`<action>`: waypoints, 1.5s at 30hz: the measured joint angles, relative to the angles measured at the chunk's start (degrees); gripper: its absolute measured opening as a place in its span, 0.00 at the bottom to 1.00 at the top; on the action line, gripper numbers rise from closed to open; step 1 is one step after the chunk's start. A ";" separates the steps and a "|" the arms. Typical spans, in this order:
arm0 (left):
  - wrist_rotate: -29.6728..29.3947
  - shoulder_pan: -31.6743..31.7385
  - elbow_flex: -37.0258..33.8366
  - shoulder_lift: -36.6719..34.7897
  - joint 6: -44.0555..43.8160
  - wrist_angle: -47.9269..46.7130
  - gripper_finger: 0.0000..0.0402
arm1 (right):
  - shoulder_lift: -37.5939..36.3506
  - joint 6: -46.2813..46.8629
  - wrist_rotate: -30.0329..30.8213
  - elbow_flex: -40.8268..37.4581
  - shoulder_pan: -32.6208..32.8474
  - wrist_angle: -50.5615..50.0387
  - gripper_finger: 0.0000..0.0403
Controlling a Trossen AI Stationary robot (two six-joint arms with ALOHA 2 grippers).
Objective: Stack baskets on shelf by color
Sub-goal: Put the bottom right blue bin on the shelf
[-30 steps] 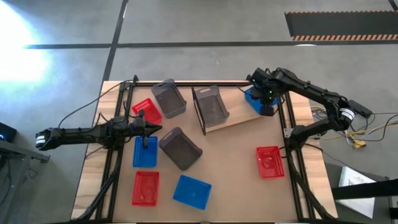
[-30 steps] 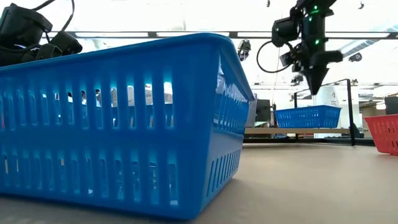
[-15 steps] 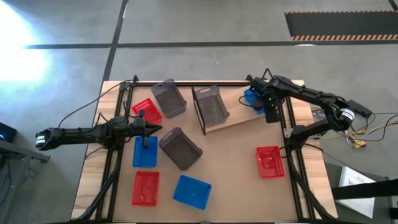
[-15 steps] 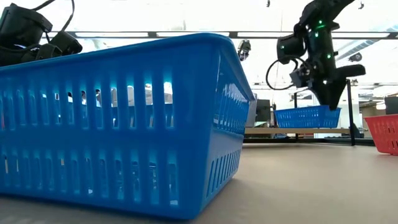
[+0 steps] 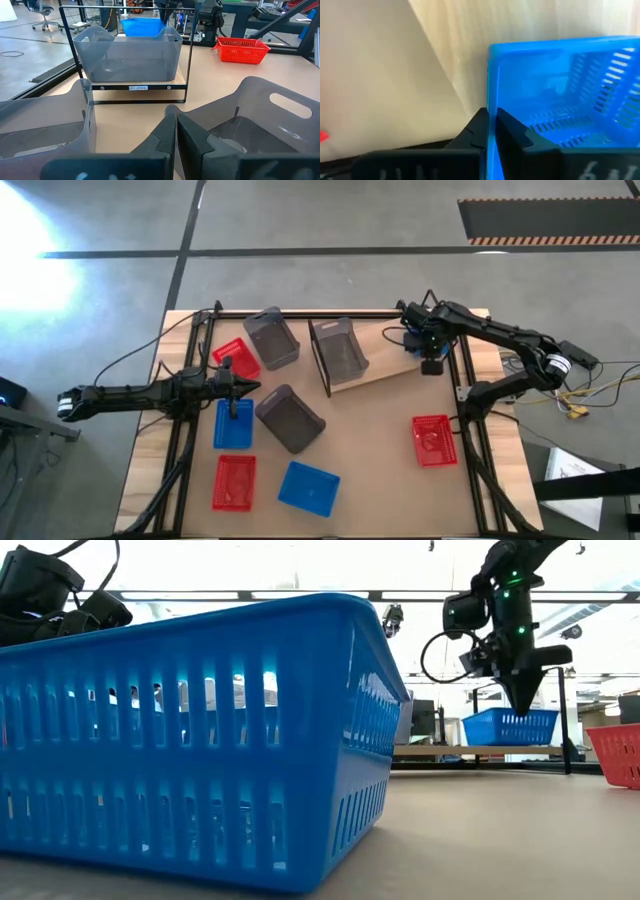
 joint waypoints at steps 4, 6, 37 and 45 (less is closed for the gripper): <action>0.00 0.00 0.00 0.00 0.00 0.00 0.00 | 0.00 -0.53 -1.12 -0.13 1.19 -0.29 0.03; -0.01 -0.01 0.00 0.00 0.00 0.00 0.00 | 0.00 -0.97 -0.98 -0.13 2.11 -0.33 0.03; -0.01 -0.01 0.00 0.00 0.00 0.00 0.00 | 0.00 -13.35 -0.35 -0.94 4.65 -1.41 0.04; 0.00 -0.01 0.00 0.00 0.02 0.01 0.00 | 0.00 -12.83 2.39 -0.96 4.65 -1.35 0.18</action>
